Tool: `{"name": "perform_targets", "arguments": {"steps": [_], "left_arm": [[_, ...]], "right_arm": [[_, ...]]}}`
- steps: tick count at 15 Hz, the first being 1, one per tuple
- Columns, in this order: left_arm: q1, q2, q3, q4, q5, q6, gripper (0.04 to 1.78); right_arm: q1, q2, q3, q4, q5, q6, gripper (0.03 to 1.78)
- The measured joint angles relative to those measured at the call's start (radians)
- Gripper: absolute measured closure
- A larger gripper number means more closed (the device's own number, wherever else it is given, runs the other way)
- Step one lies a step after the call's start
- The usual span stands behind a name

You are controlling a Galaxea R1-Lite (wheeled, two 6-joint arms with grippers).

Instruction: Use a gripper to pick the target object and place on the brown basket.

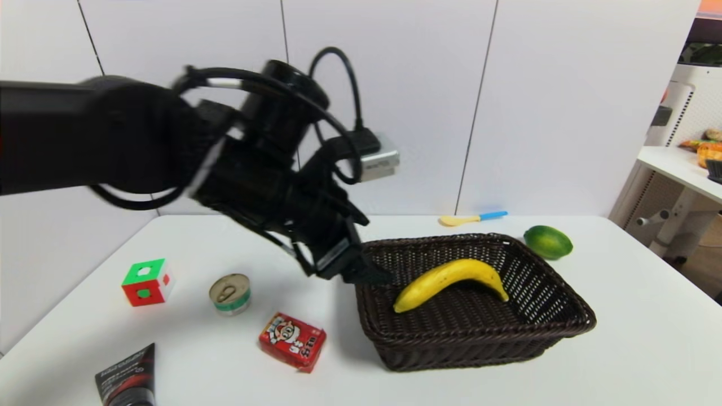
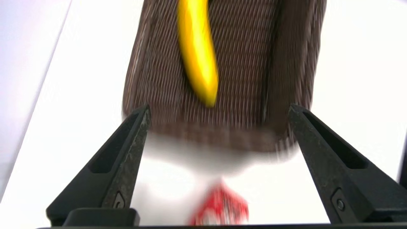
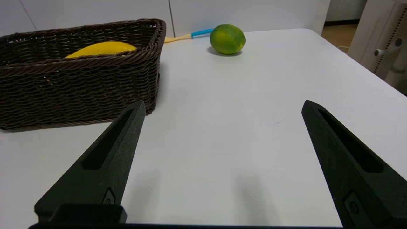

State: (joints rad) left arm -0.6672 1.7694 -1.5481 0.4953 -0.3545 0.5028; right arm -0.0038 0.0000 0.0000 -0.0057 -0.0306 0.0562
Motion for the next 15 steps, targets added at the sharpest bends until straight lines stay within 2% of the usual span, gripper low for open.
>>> {"name": "perform_targets", "arguments": {"steps": [3,6,9,12,15], "left_arm": [[0.169,-0.302,0.359,-0.098,0.016,-0.014,0.21],[0.350,-0.603,0.734,-0.291,0.025,-0.103,0.18],[0.484,-0.891,1.051,-0.481,0.032,-0.220,0.16],[0.576,-1.149,1.270,-0.571,0.088,-0.312,0.15],[0.635,-1.397,1.432,-0.593,0.231,-0.356,0.15]], "right_arm": [[0.000,0.000,0.000,0.000,0.000,0.000,0.11],[0.000,0.000,0.000,0.000,0.000,0.000,0.11],[0.000,0.000,0.000,0.000,0.000,0.000,0.11],[0.000,0.000,0.000,0.001,0.000,0.000,0.11],[0.000,0.000,0.000,0.000,0.000,0.000,0.11]]}}
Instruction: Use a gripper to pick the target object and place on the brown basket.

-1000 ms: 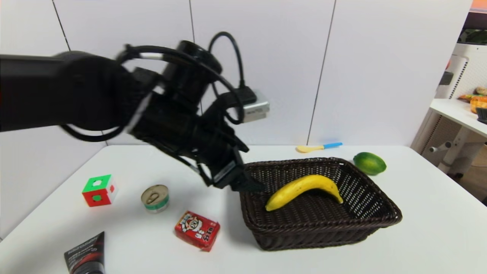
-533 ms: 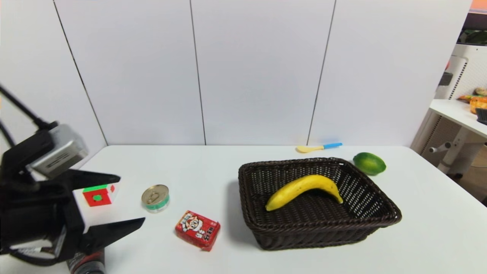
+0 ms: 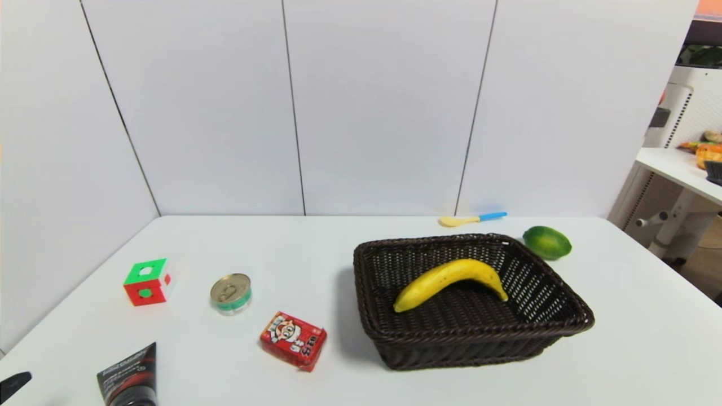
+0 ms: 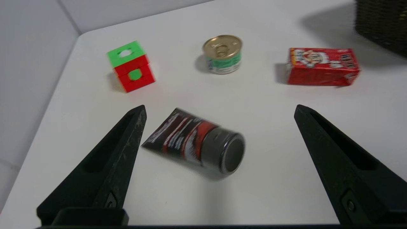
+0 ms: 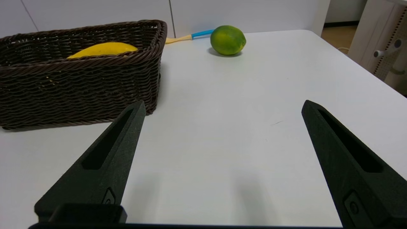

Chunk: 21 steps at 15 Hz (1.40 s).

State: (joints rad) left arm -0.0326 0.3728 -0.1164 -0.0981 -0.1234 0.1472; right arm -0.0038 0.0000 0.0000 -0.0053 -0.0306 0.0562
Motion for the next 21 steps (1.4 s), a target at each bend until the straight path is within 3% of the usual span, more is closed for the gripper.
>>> {"name": "perform_targets", "arguments": {"steps": [3,6,12,21], "left_arm": [[0.021,-0.228,0.078,0.066,0.073,-0.035,0.13],[0.030,-0.334,0.109,0.099,0.093,-0.085,0.13],[0.031,-0.374,0.115,0.097,0.117,-0.164,0.13],[0.031,-0.376,0.115,0.097,0.125,-0.166,0.13]], "right_arm": [[0.000,0.000,0.000,0.000,0.000,0.000,0.11],[0.000,0.000,0.000,0.000,0.000,0.000,0.11],[0.000,0.000,0.000,0.000,0.000,0.000,0.11],[0.000,0.000,0.000,-0.001,0.000,-0.001,0.11]]}}
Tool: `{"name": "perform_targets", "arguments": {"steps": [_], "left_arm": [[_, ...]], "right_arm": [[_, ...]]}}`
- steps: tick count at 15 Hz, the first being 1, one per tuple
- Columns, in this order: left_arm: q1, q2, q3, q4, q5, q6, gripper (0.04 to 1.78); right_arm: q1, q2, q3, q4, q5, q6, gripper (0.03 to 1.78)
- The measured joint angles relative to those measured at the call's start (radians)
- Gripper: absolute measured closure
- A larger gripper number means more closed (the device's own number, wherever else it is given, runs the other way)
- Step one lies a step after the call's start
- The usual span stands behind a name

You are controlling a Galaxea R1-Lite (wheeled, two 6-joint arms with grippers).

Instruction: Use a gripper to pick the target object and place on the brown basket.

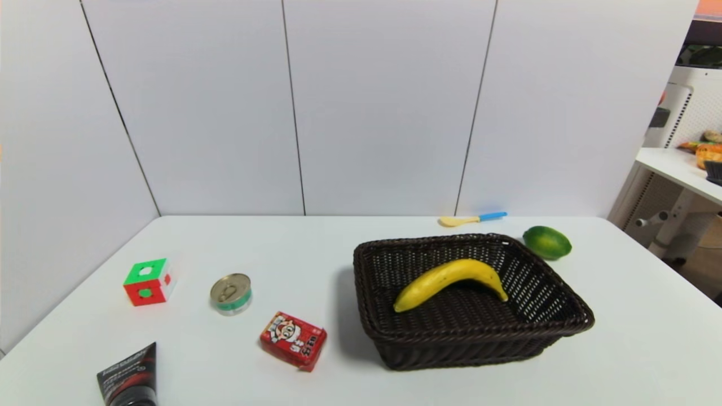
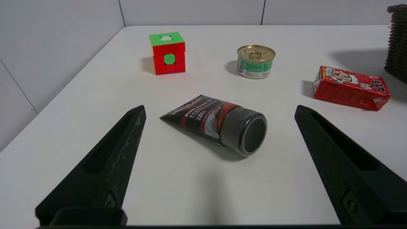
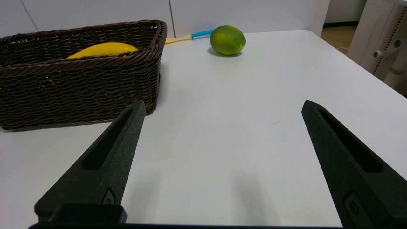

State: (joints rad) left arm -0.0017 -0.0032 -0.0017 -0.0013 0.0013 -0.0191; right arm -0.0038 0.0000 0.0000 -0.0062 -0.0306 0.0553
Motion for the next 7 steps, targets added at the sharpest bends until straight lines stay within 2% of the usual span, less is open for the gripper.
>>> {"name": "perform_targets", "arguments": {"steps": [7], "left_arm": [[0.000,0.000,0.000,0.000,0.000,0.000,0.13]], "right_arm": [[-0.001,0.000,0.000,0.000,0.000,0.003,0.11]]}}
